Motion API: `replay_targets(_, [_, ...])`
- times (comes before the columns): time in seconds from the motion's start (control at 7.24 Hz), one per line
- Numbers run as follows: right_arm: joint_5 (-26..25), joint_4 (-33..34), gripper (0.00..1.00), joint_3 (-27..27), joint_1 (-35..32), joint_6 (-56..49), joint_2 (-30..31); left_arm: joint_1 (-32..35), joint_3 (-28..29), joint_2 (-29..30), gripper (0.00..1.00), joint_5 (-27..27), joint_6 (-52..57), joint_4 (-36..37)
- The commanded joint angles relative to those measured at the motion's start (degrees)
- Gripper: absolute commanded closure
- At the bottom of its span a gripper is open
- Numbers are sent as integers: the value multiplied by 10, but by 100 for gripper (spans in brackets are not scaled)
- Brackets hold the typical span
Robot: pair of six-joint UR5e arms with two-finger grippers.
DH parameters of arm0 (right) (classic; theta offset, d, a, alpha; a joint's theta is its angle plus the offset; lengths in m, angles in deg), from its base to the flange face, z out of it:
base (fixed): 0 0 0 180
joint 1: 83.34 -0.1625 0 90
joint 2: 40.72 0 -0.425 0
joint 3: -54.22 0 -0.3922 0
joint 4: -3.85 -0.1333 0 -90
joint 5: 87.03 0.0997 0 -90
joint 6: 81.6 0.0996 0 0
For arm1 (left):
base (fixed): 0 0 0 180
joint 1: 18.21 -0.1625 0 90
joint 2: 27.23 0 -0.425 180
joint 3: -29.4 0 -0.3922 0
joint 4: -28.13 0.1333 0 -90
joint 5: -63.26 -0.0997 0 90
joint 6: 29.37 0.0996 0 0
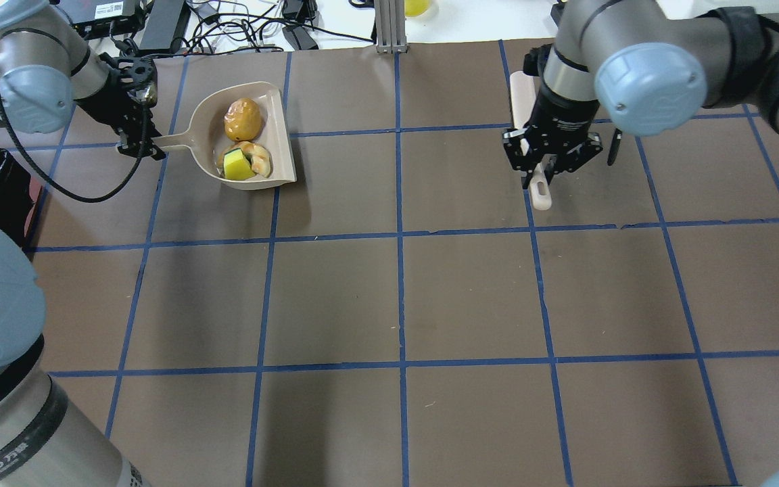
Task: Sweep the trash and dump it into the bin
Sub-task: 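Lift loaded dustpan toward bin with left gripper while right gripper returns brush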
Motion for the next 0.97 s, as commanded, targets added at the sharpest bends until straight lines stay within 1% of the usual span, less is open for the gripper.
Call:
replay_targets(0.0, [-23,-4,100,-24,96,-122,6,-59,31,-14,100,30,7,-60])
replay_targets(0.14, [-24,-2,100,-38,128,-166,3,-77,57,-16,100,30,17,-92])
replay_targets(0.28, [-28,6,100,-56,155,-186,0,-98,82,-21,100,30,31,-128])
replay_targets(0.41, [-45,15,100,-58,175,-196,-6,-122,110,-30,100,25,53,-144])
replay_targets(0.69, [-60,66,100,-58,181,-212,-46,-180,169,-38,100,24,100,-224])
replay_targets(0.83, [-60,68,100,-58,184,-211,-53,-227,181,-38,100,24,170,-237])
